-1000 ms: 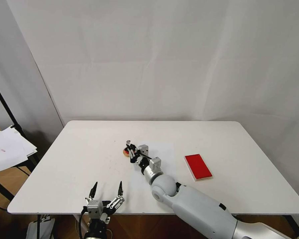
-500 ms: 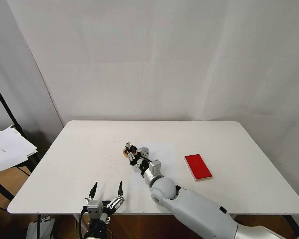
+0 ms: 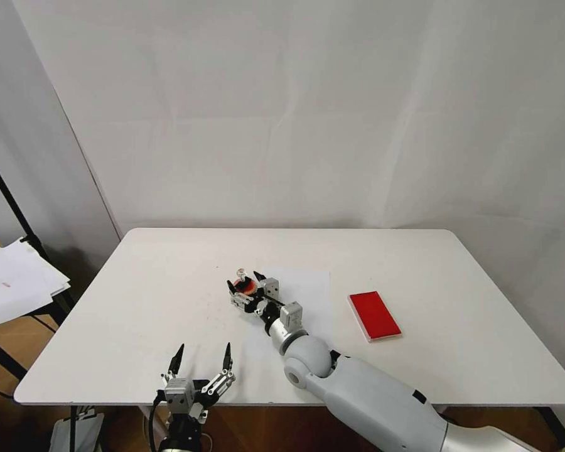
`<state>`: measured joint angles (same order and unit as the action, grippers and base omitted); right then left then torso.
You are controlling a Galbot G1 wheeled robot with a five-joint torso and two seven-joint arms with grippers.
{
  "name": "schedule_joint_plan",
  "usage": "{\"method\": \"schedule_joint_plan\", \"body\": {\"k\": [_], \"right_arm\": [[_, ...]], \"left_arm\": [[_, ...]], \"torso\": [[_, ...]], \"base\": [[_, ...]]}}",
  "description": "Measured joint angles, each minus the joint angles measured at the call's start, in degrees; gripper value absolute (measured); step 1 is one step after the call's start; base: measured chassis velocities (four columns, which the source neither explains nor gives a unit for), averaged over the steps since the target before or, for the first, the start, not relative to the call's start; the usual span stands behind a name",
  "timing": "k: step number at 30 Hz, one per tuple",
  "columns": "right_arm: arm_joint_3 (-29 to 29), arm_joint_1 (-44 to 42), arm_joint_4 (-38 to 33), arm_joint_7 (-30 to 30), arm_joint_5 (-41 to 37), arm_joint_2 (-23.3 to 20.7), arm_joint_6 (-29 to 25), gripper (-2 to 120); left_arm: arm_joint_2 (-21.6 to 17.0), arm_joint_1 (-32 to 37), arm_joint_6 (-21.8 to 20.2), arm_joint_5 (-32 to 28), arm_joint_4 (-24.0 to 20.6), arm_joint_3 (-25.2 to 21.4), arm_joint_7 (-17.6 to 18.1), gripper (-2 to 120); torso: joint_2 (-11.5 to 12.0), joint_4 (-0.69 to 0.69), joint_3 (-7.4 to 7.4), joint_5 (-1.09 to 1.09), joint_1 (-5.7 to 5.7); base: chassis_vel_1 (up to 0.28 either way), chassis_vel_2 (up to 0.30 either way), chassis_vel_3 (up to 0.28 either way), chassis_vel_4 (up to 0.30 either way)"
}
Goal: Pick up the stamp from the ink pad and place it onto another ink pad.
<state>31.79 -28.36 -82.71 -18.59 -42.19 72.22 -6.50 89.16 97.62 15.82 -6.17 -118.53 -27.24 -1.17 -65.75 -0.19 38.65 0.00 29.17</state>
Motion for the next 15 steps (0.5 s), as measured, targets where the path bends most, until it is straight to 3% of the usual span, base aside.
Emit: {"method": "schedule_joint_plan", "body": {"k": [4,8,15], "right_arm": [[-1.33,-0.54,-3.71,-1.28,-0.05,-1.7,1.88,99],[-5.18,-2.76,-11.87,-4.03,0.2,-5.91,5.61,100],[-16.95,-13.95,-25.36,-9.27,6.07,-14.62,10.62,100]], "left_arm": [[0.0,0.0,0.0,0.0,0.0,0.0,0.0,102],[0.0,0.0,0.0,0.0,0.0,0.0,0.0,102],[0.03,0.0,0.0,0.0,0.0,0.0,0.0,102]], "torso": [[0.0,-0.01,0.0,0.0,0.0],[0.0,-0.02,0.0,0.0,0.0],[0.0,-0.02,-0.01,0.01,0.0]], "base": [[0.0,0.0,0.0,0.0],[0.0,0.0,0.0,0.0],[0.0,0.0,0.0,0.0]]}}
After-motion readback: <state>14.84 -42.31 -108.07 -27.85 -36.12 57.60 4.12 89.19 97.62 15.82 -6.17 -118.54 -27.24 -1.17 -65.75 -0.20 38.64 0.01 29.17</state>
